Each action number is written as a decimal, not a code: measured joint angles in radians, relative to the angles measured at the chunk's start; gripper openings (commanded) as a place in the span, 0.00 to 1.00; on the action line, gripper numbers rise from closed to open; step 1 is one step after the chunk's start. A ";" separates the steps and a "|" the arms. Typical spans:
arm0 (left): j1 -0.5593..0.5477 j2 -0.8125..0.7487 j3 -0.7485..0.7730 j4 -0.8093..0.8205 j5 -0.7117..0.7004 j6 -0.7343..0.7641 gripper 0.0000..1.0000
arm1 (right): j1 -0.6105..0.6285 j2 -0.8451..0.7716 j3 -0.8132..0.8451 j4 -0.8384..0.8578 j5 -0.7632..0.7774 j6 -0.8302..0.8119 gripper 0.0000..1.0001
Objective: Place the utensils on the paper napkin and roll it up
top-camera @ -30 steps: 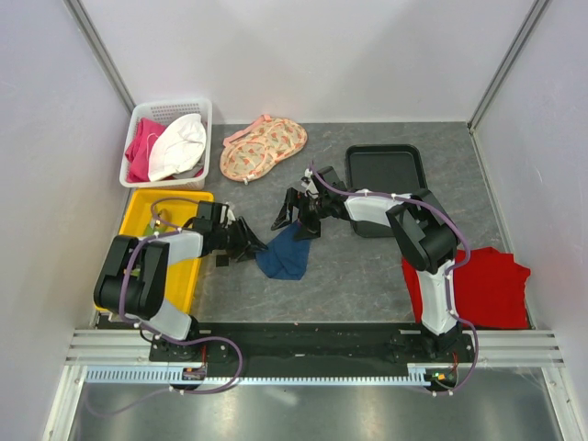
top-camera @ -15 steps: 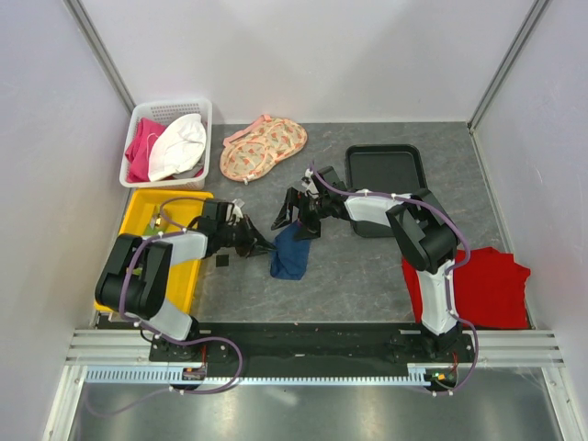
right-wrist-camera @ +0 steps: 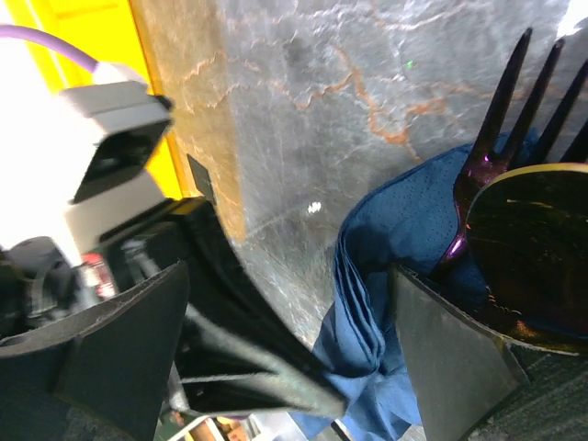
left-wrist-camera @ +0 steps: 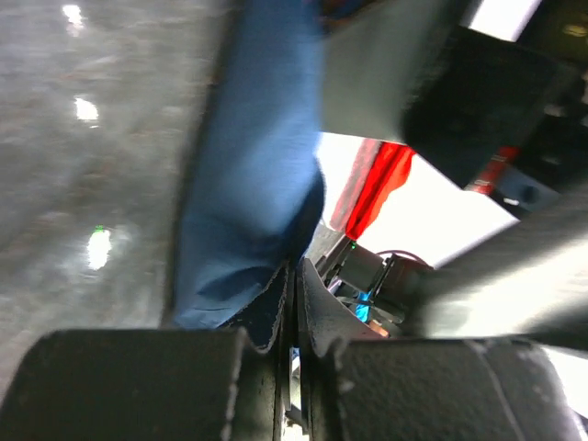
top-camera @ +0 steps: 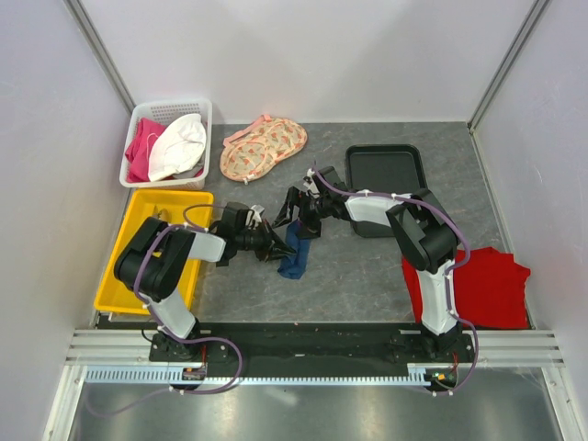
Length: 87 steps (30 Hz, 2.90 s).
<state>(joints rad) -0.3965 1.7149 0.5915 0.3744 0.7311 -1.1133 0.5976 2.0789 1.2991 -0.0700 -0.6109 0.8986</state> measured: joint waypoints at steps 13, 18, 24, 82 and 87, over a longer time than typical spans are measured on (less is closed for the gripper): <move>-0.011 0.026 0.042 -0.179 -0.104 0.023 0.04 | -0.006 -0.001 0.002 0.003 0.001 -0.014 0.98; -0.012 0.026 0.058 -0.214 -0.110 0.042 0.02 | -0.008 -0.006 0.019 -0.046 0.005 -0.068 0.98; -0.012 0.026 0.061 -0.224 -0.112 0.055 0.02 | -0.023 -0.017 0.034 -0.117 0.003 -0.124 0.98; -0.013 0.039 0.080 -0.240 -0.104 0.083 0.02 | -0.167 -0.101 -0.398 0.576 -0.226 0.317 0.00; -0.013 0.039 0.080 -0.238 -0.103 0.083 0.02 | -0.152 -0.095 -0.398 0.550 -0.223 0.277 0.00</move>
<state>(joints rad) -0.4099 1.7538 0.6712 0.1360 0.6281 -1.0302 0.4458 1.9842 0.9012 0.4801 -0.8337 1.1751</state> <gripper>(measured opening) 0.027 0.007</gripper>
